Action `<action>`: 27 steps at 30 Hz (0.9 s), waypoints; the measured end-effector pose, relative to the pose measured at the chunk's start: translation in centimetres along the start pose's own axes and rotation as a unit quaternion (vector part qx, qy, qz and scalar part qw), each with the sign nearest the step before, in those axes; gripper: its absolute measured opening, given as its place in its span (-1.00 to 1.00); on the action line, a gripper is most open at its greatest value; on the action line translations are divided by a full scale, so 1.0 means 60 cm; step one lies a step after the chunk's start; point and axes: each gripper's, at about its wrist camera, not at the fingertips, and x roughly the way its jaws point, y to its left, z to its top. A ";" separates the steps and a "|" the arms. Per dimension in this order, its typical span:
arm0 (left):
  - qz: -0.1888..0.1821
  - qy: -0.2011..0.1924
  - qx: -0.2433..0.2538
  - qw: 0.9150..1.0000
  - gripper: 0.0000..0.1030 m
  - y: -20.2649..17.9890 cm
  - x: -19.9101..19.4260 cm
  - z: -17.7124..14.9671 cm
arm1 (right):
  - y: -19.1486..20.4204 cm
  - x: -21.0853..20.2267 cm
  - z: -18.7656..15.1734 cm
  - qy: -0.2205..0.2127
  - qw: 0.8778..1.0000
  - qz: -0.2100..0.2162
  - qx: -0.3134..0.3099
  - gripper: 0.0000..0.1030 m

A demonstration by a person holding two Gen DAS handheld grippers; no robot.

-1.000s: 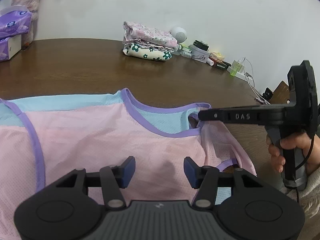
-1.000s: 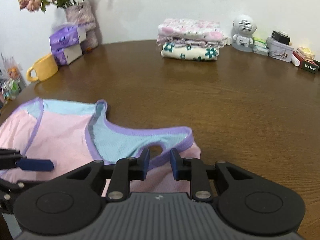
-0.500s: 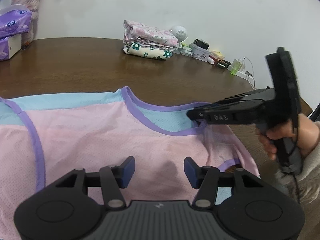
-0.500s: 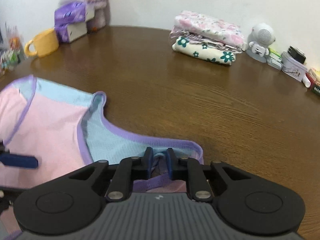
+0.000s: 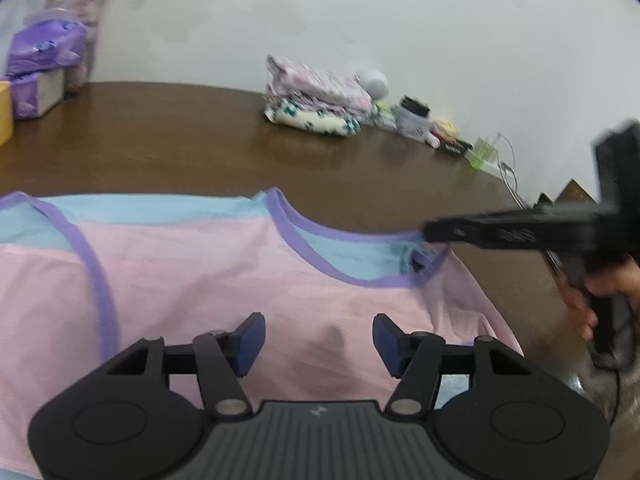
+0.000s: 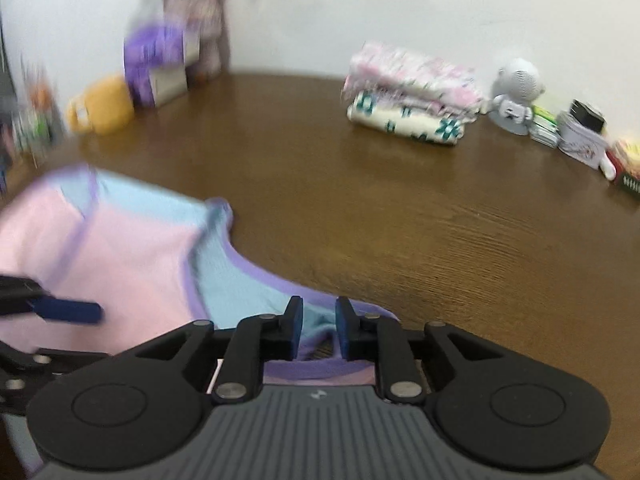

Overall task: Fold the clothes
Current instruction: 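Open the right gripper and pull both grippers back from the flattened garment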

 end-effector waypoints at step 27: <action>0.082 -0.046 -0.032 0.995 0.16 0.095 -0.113 -0.079 | 0.109 -0.120 -0.215 -0.080 0.993 -0.051 0.068 -0.53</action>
